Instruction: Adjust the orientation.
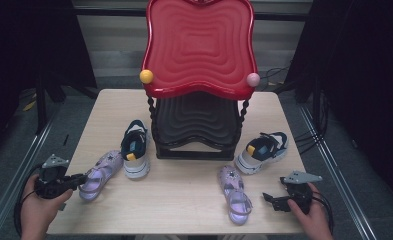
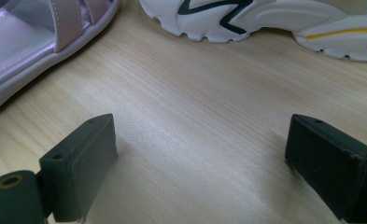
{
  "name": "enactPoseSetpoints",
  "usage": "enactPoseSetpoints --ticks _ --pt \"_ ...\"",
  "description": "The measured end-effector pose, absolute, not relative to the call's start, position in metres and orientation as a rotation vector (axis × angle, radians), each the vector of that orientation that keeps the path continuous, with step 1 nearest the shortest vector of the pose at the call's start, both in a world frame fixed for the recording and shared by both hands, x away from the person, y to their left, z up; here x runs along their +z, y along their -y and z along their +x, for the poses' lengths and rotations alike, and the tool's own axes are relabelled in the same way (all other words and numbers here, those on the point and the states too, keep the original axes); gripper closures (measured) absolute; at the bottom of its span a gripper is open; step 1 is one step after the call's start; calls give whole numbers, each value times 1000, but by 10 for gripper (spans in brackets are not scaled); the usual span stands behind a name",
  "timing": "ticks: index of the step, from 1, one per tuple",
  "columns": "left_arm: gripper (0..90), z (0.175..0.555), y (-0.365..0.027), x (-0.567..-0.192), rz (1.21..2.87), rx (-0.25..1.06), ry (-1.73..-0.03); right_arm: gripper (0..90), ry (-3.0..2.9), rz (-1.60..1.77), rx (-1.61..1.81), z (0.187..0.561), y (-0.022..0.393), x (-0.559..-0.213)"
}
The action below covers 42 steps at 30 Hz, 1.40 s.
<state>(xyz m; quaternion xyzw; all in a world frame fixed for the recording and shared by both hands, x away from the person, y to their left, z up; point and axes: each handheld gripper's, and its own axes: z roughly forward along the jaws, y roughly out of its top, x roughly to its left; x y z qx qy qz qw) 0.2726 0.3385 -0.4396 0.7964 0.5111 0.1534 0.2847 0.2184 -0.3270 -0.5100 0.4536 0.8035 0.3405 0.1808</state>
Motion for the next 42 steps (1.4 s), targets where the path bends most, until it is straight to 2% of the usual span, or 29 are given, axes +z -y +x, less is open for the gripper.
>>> enactPoseSetpoints --ticks 6,10,17,27,33,42 --pt "846 276 -342 -443 2103 402 -1399 83 -2270 1282 962 218 327 -510" --pt "713 279 -344 -447 2073 470 -1356 83 -2270 1280 962 218 327 -510" --pt "706 289 -338 -462 2056 471 -1313 83 -2271 1280 965 219 327 -510" --pt "769 288 -339 -468 1977 468 -1342 83 -2271 1280 962 219 327 -510" --pt "816 284 -337 -461 1992 483 -1326 83 -2271 1278 962 219 327 -510" --pt "825 275 -342 -447 1916 523 -1303 83 -2271 1279 962 219 327 -510"
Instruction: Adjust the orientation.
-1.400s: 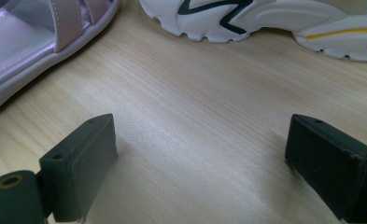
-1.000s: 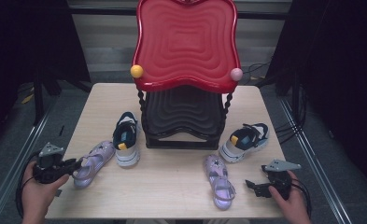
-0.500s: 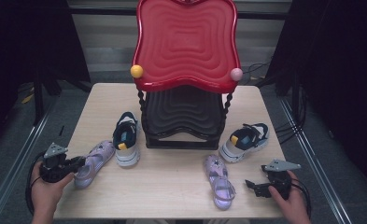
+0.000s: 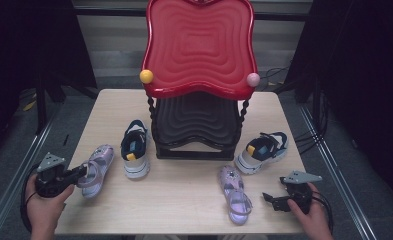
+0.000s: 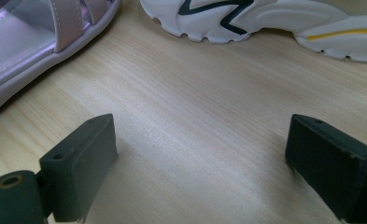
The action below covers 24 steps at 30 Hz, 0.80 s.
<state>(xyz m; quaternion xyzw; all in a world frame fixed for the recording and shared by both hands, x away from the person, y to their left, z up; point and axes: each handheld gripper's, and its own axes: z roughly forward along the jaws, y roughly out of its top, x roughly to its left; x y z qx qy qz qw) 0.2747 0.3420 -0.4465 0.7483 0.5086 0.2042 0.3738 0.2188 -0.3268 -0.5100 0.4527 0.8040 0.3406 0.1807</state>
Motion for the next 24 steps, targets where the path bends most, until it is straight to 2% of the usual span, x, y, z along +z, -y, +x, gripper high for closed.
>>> enactPoseSetpoints --ticks 24 --pt "825 262 -326 -410 1896 482 -1181 82 -2271 1280 962 219 327 -510"
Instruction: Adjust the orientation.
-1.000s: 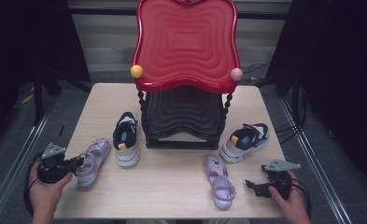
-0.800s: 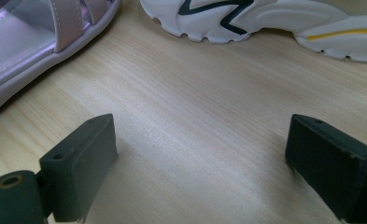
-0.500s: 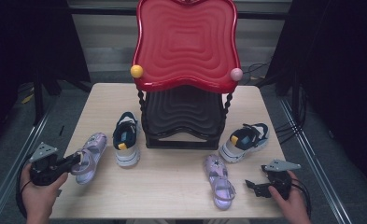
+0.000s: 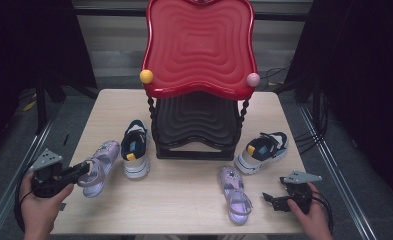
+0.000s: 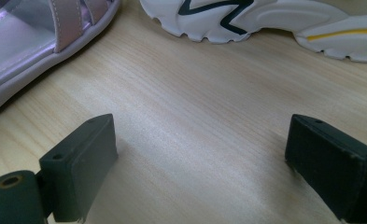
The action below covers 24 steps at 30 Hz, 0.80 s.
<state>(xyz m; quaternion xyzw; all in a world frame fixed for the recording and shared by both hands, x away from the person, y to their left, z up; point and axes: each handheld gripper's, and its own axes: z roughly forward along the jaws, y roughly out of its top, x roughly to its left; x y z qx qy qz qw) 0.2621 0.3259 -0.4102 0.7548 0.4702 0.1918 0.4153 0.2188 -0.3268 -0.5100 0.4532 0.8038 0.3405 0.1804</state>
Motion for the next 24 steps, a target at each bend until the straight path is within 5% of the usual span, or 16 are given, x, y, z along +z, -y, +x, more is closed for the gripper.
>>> enactPoseSetpoints --ticks 24 --pt "825 251 -297 -383 1895 475 -1019 82 -2271 1279 962 219 327 -510"
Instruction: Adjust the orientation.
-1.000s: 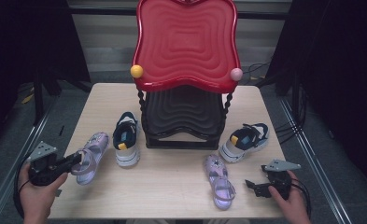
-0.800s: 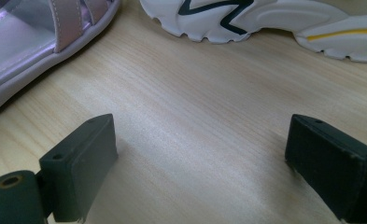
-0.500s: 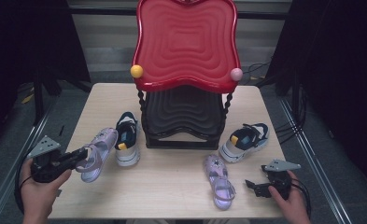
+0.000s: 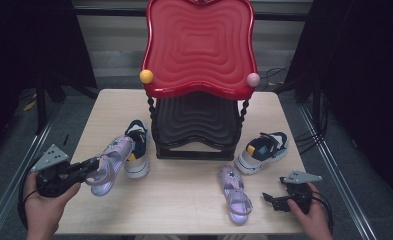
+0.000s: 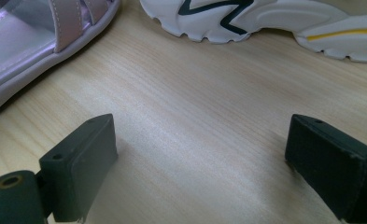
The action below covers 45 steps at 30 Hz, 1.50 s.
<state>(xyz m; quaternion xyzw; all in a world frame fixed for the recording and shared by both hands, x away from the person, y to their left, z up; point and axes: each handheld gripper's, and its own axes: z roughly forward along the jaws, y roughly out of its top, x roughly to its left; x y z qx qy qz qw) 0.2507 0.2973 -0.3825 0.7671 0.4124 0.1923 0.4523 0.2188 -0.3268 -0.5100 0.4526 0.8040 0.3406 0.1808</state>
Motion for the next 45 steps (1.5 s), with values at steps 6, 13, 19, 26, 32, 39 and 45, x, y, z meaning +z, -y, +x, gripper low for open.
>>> enactPoseSetpoints --ticks 6,13,19,26,32,39,45 --pt "825 248 -284 -379 1900 465 -973 82 -2271 1279 962 219 327 -510" --pt "825 248 -270 -376 1909 448 -922 83 -2271 1278 962 219 327 -510" --pt "825 248 -257 -376 1917 432 -896 82 -2271 1278 962 219 327 -510" --pt "825 249 -242 -379 1934 417 -868 82 -2271 1278 962 219 327 -510" --pt "825 252 -223 -378 1948 395 -826 83 -2271 1278 962 219 327 -510" --pt "825 255 -210 -377 1949 395 -807 83 -2271 1281 962 219 327 -510" --pt "825 257 -199 -375 1938 384 -793 82 -2271 1278 962 219 327 -510"
